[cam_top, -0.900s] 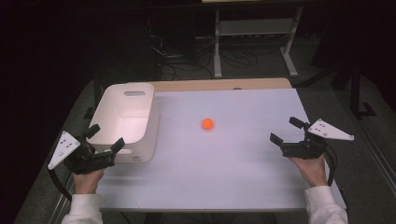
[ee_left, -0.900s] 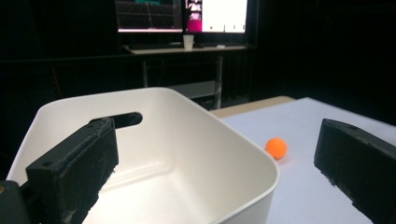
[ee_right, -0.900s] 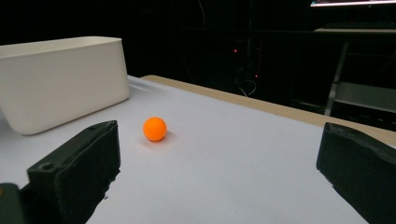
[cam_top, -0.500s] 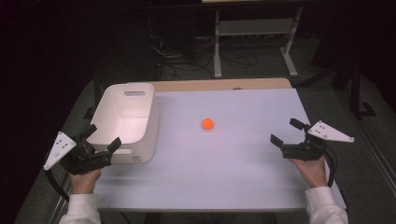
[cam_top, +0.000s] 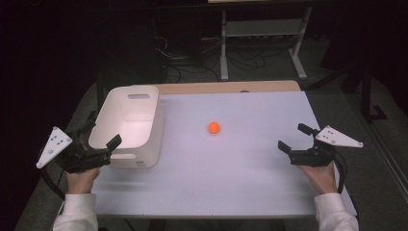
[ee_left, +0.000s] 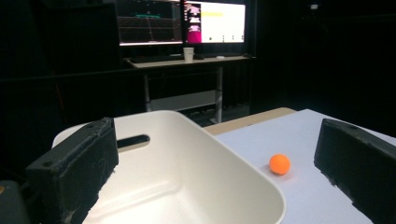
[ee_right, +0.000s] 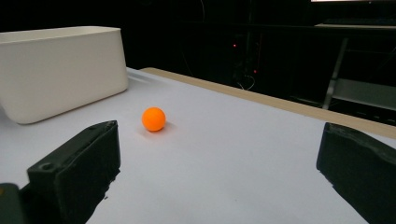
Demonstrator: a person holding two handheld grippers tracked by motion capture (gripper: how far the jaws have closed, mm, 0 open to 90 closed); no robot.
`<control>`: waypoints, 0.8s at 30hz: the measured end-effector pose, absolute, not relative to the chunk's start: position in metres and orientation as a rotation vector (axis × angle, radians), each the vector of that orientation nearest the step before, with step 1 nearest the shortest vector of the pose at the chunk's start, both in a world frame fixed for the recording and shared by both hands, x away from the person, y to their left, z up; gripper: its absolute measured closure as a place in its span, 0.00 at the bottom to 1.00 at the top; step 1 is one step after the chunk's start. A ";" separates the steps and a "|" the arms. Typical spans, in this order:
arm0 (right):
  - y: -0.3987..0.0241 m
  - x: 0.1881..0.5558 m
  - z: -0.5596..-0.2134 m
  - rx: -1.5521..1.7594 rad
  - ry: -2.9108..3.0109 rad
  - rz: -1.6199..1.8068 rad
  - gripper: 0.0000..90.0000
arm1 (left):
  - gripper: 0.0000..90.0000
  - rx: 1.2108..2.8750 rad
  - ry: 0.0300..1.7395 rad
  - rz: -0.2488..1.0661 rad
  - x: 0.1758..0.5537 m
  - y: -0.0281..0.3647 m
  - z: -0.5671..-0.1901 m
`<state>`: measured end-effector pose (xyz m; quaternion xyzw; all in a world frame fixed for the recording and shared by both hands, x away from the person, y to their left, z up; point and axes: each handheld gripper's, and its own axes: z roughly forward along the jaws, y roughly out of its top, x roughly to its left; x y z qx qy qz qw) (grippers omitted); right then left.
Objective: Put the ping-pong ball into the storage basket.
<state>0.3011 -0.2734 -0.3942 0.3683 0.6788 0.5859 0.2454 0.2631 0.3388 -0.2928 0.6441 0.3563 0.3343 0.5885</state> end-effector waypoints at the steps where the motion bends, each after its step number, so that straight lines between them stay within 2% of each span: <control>1: -0.273 0.301 -0.394 1.005 1.853 1.599 0.00 | 0.00 1.500 0.830 0.779 0.263 0.339 -0.293; 11: -0.275 0.303 -0.396 1.001 1.868 1.588 0.00 | 0.00 1.571 0.780 0.775 0.274 0.325 -0.275; 24: -0.274 0.302 -0.398 1.014 1.867 1.579 0.00 | 0.00 1.584 0.750 0.751 0.287 0.314 -0.260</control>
